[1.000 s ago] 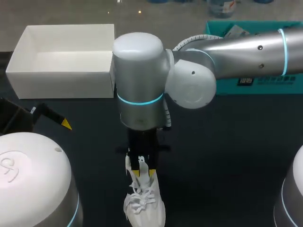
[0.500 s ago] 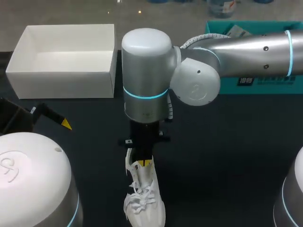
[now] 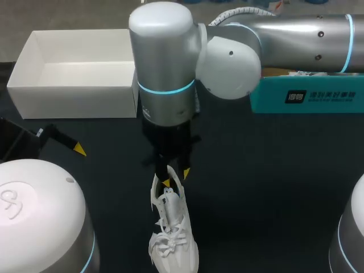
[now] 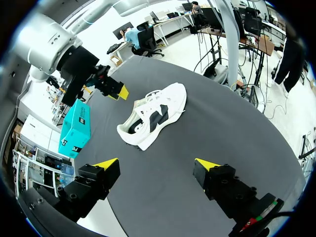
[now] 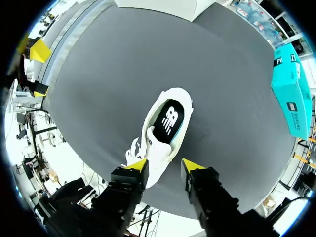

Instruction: Take the shoe out of the shoebox, open the shoe tongue, remove and reinsert the insole, then place the shoe into the shoebox

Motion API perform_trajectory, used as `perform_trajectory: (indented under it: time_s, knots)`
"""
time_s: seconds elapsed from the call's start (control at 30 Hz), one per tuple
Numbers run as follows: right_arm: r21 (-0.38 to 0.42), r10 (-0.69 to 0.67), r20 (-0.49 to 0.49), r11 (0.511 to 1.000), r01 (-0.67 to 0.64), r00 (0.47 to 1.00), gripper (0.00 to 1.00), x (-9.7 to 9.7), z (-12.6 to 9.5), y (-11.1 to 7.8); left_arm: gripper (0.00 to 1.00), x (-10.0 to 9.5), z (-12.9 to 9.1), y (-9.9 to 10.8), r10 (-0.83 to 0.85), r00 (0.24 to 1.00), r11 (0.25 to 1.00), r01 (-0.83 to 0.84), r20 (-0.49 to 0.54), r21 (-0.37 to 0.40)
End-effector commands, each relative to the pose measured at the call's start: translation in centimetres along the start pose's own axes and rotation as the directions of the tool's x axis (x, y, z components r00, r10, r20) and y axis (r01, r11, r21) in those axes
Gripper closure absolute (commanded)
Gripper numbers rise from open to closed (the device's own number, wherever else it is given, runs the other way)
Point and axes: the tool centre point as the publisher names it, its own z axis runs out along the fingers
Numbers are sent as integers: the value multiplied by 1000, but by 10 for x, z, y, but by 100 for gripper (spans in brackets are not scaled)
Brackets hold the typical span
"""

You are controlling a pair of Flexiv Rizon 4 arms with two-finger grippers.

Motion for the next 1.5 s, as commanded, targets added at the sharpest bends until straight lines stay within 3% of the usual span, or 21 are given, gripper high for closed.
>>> perform_trajectory:
  time_s: [0.03,0.37,0.43,0.53,0.6,0.67,0.73,0.8,0.87,0.9,1.43,1.5]
  knots:
    - [2,-9,-11,1000,9,1000,0,-4,3,2,0,0,0,0,0,1000,1000,0,-3,-1]
    - [2,-9,-11,1000,9,1000,0,-4,3,2,0,0,0,0,0,1000,1000,0,-3,-1]
    - [-16,-163,-8,987,163,987,0,-10,4,6,0,0,0,0,0,1000,1000,0,-3,-1]
    - [-132,-385,3,915,382,923,0,-15,3,9,0,0,0,0,0,1000,1000,0,-3,-1]
    - [-143,-508,25,850,506,861,0,-19,4,9,0,0,0,0,0,1000,1000,0,-3,-1]
    - [-167,-537,31,829,534,843,0,-28,6,7,0,0,0,0,0,1000,1000,0,-3,-1]
    - [-197,-635,69,748,634,770,0,-30,6,7,0,0,0,0,0,1000,1000,0,-3,-1]
    - [-170,-727,98,661,731,680,0,-29,4,6,0,0,0,0,0,1000,1000,0,-3,-1]
    - [-83,-791,122,593,801,599,0,-28,2,5,0,0,0,0,0,1000,1000,0,-3,-1]
    - [6,-778,87,626,780,623,0,-31,2,7,0,0,0,0,0,1000,1000,0,-3,-1]
    - [6,-778,87,626,780,623,0,-31,2,7,0,0,0,0,0,1000,1000,0,-3,-1]
    - [16,-793,73,607,794,605,0,-32,5,11,0,0,0,0,0,1000,1000,0,-3,-1]
